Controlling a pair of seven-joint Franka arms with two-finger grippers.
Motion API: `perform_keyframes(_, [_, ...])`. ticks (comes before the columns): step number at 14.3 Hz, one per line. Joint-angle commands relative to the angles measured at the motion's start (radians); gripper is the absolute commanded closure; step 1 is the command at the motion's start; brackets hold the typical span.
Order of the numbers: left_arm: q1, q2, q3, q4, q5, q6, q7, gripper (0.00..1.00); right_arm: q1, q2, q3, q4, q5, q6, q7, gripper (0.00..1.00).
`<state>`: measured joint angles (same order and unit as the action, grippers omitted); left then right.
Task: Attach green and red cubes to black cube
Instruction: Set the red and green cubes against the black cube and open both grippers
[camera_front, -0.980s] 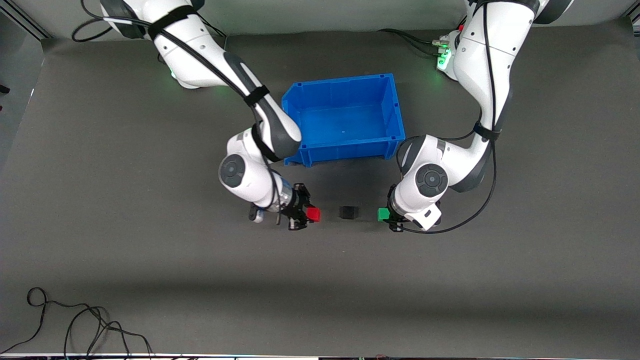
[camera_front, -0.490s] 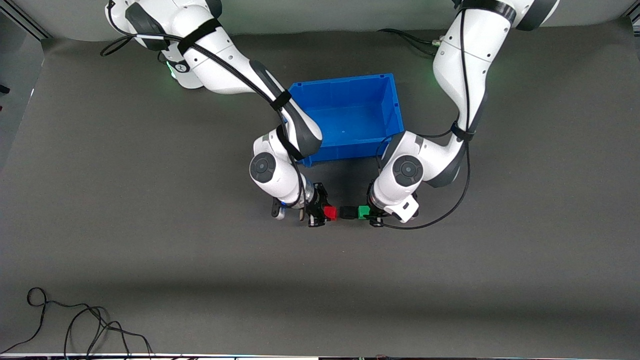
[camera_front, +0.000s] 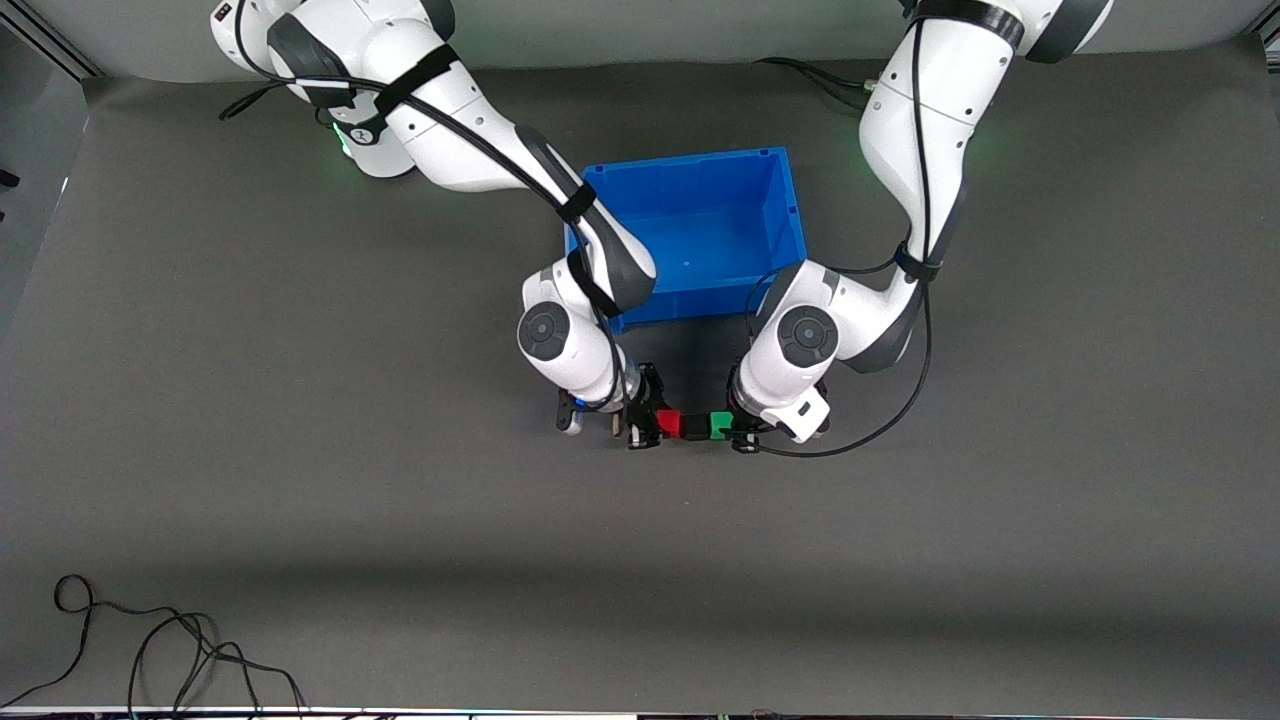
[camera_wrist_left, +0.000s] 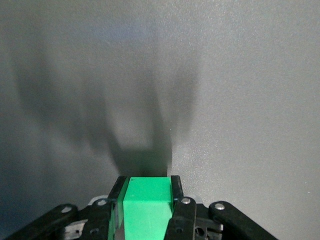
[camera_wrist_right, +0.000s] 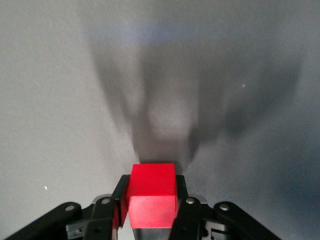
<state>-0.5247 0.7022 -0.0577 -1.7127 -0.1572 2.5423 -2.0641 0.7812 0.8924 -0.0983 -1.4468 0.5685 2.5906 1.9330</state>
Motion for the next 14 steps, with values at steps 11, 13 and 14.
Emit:
perform_keyframes(11, [-0.029,0.017,0.015,0.025,-0.005,0.013,-0.022,1.0,0.02,0.036,-0.017,0.051,-0.038,0.006,0.04,0.0])
perform_keyframes(13, [-0.031,0.025,0.015,0.024,-0.004,0.013,-0.021,1.0,0.02,0.031,-0.017,0.052,-0.038,0.006,0.037,0.0])
perform_keyframes(14, [-0.035,0.028,0.016,0.025,-0.002,0.013,-0.018,1.0,0.02,0.03,-0.017,0.051,-0.039,0.005,0.037,0.0])
